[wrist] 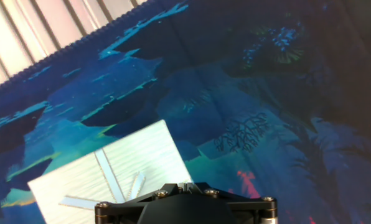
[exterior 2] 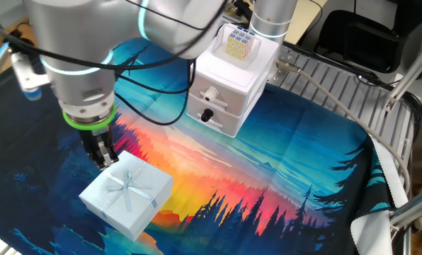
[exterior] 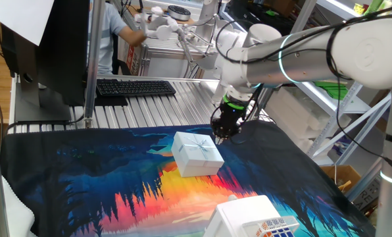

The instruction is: Slide the outer casing onto the gift box

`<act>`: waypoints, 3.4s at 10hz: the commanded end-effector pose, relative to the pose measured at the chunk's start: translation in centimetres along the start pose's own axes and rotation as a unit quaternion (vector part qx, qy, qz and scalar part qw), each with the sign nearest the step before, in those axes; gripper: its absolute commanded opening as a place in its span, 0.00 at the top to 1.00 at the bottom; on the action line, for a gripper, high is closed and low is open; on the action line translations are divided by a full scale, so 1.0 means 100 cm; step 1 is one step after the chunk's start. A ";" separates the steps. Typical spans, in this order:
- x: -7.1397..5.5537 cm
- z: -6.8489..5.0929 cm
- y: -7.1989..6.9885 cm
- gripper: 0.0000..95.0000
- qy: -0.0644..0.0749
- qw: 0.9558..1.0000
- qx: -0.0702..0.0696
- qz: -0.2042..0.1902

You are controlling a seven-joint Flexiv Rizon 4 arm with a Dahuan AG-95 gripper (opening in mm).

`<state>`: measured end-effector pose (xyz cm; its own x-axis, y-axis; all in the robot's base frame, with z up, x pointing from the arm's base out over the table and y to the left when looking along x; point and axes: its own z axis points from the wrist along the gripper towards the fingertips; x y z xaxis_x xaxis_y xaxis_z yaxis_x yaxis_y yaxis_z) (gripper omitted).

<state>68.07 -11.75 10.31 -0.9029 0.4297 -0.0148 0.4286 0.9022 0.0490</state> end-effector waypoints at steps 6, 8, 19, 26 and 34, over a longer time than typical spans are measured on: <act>0.008 -0.005 0.009 1.00 0.005 0.999 -0.029 -0.041; 0.017 -0.012 0.031 1.00 0.002 0.999 -0.023 -0.024; 0.044 -0.005 0.082 1.00 -0.005 1.000 -0.016 0.019; 0.053 0.007 0.099 1.00 -0.012 0.999 -0.012 0.037; 0.057 0.022 0.106 1.00 -0.017 0.999 -0.009 0.047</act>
<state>67.61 0.41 8.38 -0.8563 0.5148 -0.0420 0.5116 0.8565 0.0686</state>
